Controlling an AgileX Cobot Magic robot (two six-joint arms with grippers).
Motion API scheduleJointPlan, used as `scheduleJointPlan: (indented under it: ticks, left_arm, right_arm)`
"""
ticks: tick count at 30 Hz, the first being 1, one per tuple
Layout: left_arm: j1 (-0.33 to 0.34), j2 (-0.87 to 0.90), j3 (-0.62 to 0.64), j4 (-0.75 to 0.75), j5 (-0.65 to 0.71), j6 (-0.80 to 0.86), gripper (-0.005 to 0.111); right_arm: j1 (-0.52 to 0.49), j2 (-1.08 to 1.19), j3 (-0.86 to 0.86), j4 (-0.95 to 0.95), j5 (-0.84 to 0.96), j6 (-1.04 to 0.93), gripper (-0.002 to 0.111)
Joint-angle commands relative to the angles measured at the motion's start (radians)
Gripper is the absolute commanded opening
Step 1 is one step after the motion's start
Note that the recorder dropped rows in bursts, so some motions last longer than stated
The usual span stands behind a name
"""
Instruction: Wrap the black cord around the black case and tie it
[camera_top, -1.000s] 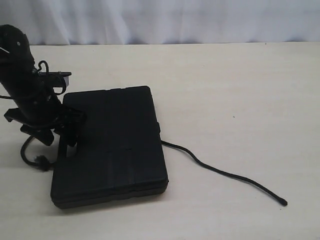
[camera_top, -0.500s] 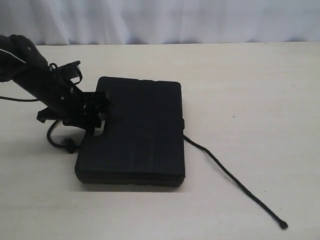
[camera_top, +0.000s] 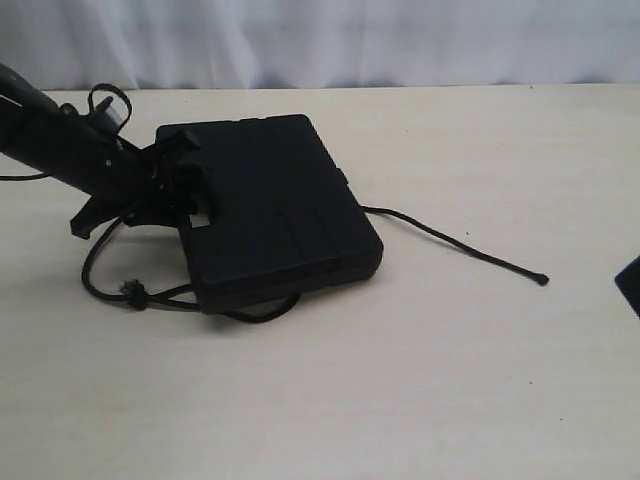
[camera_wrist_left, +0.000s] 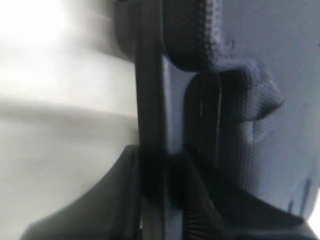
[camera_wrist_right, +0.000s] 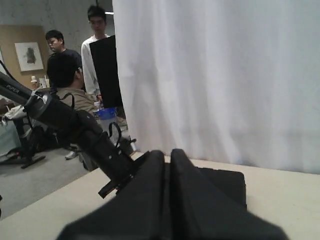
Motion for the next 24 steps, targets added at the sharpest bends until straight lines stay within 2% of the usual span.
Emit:
scheduleJointPlan:
  ticks: [1,3,10,16,18,21,24]
  left_arm:
    - [0.001,-0.015,-0.07,-0.076,0.166,-0.007,0.0]
    - [0.001,-0.015,-0.085,-0.074,0.212,-0.007,0.0]
    - [0.001,-0.015,-0.089,-0.082,0.273,0.013,0.0]
    - [0.001,-0.015,-0.089,-0.146,0.278,0.063,0.0]
    - [0.001,-0.015,-0.089,-0.171,0.281,0.085,0.0]
    - [0.001,-0.017,-0.089,-0.216,0.305,0.13,0.0]
    - [0.001,-0.017,-0.089,-0.27,0.336,0.179,0.0]
  right_arm:
    - [-0.001,0.151,-0.044,0.02,0.083,-0.065,0.005]
    - [-0.001,0.209,-0.077,0.02,0.142,-0.085,0.007]
    - [-0.001,0.419,-0.252,0.02,0.229,-0.105,0.031]
    - [-0.001,0.594,-0.363,0.02,0.404,-0.166,0.066]
    - [-0.001,0.656,-0.406,0.02,0.462,-0.205,0.074]
    - [-0.001,0.724,-0.495,-0.072,0.432,-0.209,0.076]
    - [0.026,0.773,-0.576,-0.195,0.314,-0.198,0.076]
